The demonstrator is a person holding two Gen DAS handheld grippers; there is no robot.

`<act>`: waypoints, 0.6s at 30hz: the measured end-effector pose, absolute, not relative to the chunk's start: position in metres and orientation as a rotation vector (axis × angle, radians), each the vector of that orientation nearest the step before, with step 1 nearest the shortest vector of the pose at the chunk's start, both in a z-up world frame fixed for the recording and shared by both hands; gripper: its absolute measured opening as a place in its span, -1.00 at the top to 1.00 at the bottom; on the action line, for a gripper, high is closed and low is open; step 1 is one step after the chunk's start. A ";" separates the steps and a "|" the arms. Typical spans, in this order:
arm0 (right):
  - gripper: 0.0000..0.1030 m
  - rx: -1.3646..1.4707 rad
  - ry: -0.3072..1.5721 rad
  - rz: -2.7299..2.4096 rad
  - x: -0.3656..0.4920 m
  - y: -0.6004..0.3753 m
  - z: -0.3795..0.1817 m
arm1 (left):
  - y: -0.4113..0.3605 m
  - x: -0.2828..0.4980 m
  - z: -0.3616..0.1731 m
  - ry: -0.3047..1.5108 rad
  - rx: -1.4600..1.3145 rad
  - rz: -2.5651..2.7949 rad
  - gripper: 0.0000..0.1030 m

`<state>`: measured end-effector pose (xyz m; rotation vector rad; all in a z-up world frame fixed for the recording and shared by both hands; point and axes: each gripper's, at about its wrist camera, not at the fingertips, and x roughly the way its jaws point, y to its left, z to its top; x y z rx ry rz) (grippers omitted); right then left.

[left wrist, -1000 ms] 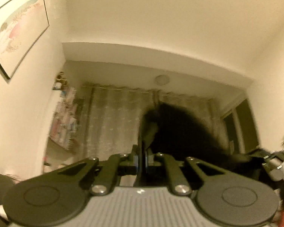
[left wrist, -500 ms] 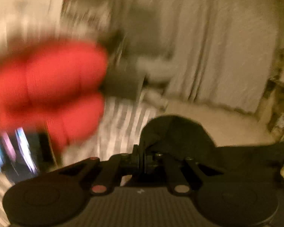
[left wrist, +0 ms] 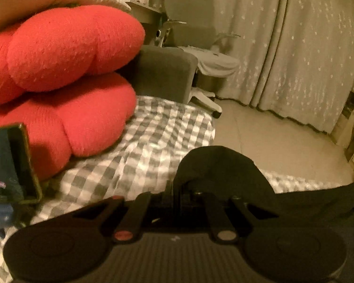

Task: Fold clothes

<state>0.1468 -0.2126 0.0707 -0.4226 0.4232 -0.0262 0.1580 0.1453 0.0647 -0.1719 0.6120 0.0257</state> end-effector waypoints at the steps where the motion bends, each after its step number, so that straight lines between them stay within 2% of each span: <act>1: 0.89 -0.413 0.413 -0.030 0.150 -0.211 0.076 | 0.144 0.160 0.068 0.608 -0.174 0.024 0.92; 4: 0.89 -0.397 0.410 -0.040 0.159 -0.203 0.083 | 0.135 0.178 0.070 0.617 -0.094 0.039 0.92; 6: 0.84 -0.421 0.500 -0.029 0.175 -0.198 0.069 | 0.130 0.191 0.061 0.667 -0.048 0.050 0.91; 8: 0.82 -0.380 0.606 0.002 0.191 -0.202 0.050 | 0.132 0.204 0.042 0.745 -0.048 0.068 0.78; 10: 0.76 -0.310 0.682 0.003 0.203 -0.214 0.033 | 0.141 0.203 0.035 0.734 -0.094 0.069 0.76; 12: 0.64 -0.204 0.685 -0.009 0.204 -0.231 0.028 | 0.147 0.203 0.032 0.714 -0.118 0.069 0.76; 15: 0.64 -0.158 0.646 -0.031 0.203 -0.244 0.030 | 0.145 0.208 0.037 0.682 -0.089 0.069 0.76; 18: 0.64 -0.147 0.596 -0.022 0.202 -0.246 0.040 | 0.134 0.217 0.042 0.663 -0.030 0.067 0.93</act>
